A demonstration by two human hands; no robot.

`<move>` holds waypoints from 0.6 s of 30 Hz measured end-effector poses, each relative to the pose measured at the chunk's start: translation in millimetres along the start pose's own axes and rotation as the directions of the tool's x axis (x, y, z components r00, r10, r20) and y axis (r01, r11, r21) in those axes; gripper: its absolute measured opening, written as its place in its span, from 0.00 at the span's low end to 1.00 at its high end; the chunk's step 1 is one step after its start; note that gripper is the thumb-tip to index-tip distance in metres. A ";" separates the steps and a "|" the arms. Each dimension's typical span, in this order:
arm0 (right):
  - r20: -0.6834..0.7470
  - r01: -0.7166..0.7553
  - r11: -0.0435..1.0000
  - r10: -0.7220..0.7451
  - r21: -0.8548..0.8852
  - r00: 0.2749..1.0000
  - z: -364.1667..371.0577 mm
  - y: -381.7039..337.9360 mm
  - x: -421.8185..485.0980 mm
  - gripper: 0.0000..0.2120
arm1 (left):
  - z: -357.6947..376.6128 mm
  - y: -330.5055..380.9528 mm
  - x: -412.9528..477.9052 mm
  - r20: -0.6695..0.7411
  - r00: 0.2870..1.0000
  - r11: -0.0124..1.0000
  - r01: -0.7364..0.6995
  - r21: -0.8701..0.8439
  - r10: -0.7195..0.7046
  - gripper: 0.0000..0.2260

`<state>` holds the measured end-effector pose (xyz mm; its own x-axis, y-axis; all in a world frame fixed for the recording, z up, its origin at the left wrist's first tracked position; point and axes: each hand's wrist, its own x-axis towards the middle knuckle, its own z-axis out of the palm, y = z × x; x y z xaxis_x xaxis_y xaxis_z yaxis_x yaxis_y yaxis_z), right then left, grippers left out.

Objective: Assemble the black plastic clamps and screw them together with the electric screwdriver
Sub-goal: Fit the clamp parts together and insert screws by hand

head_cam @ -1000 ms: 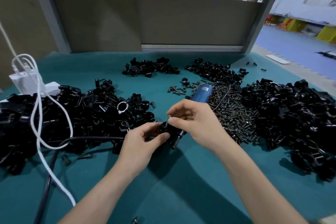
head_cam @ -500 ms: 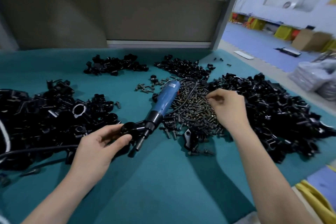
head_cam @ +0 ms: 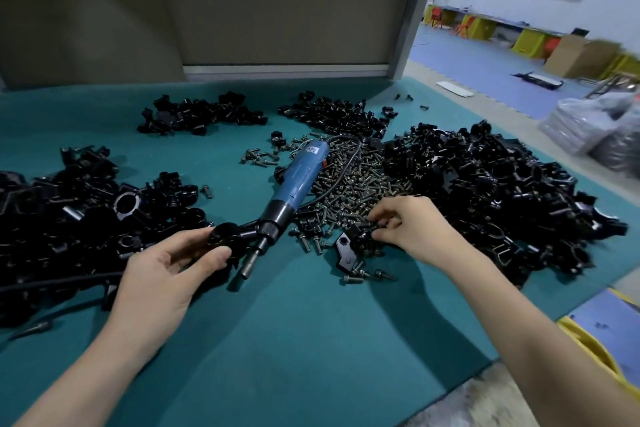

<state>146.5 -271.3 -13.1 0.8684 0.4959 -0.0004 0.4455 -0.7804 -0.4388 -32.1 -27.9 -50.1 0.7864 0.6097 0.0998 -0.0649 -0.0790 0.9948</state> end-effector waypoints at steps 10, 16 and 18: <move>-0.213 0.062 0.992 -0.038 0.109 0.976 15.5 3.8 -12.8 0.10 | -0.1 -1.6 -0.3 0.030 0.999 1.000 -0.011 -0.022 0.012 0.11; -0.362 0.087 0.895 0.087 0.437 0.928 9.2 11.7 -17.3 0.18 | -1.4 -1.6 0.1 0.035 0.999 1.000 -0.011 -0.020 0.012 0.11; -0.337 0.074 0.948 0.037 0.310 0.941 12.2 12.2 -17.8 0.15 | -1.4 -2.0 0.3 0.032 0.999 1.000 -0.010 -0.021 0.011 0.11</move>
<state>133.8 -285.0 -29.4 0.9068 0.3093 0.2865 0.4190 -0.5851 -0.6943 -32.6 -26.5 -52.0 0.8050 0.5830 0.1097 -0.0856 -0.0689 0.9940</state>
